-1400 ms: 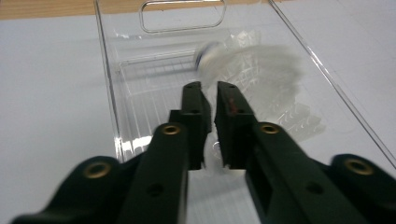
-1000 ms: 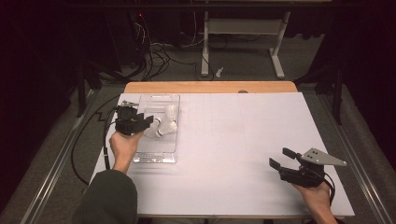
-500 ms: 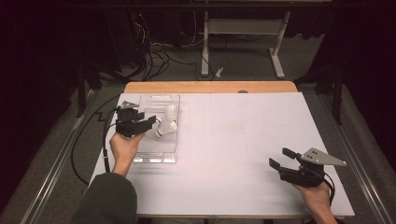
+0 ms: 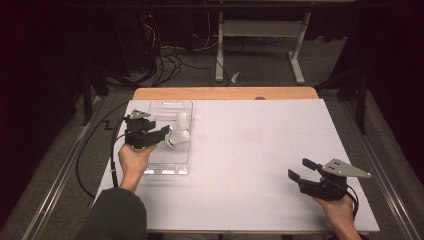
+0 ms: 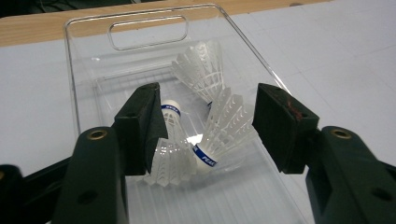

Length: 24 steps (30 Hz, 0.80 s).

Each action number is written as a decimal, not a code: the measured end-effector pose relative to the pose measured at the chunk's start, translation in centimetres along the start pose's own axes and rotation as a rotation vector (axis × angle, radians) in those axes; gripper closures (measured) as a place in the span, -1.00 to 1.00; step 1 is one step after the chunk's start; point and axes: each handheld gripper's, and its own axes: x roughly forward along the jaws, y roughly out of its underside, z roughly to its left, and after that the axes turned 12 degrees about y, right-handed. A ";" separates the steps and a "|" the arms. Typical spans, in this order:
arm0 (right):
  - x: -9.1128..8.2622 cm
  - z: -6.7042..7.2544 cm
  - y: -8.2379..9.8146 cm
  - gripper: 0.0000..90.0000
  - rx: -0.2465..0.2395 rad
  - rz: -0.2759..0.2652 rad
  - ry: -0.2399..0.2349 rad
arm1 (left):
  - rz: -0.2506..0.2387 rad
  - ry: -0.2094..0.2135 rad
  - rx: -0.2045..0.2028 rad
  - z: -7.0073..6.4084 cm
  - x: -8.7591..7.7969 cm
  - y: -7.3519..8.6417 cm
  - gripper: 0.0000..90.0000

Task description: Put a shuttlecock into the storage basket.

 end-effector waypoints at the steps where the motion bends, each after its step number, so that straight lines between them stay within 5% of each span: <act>1: 0.0 0.0 0.0 -0.31 -0.001 -0.001 0.000 | -0.001 0.002 0.004 -0.1 0.0 0.1 -0.09; 24: 0.0 0.0 0.0 -0.31 -0.002 -0.001 0.000 | -0.003 0.029 0.031 -1.7 -0.5 0.4 -0.18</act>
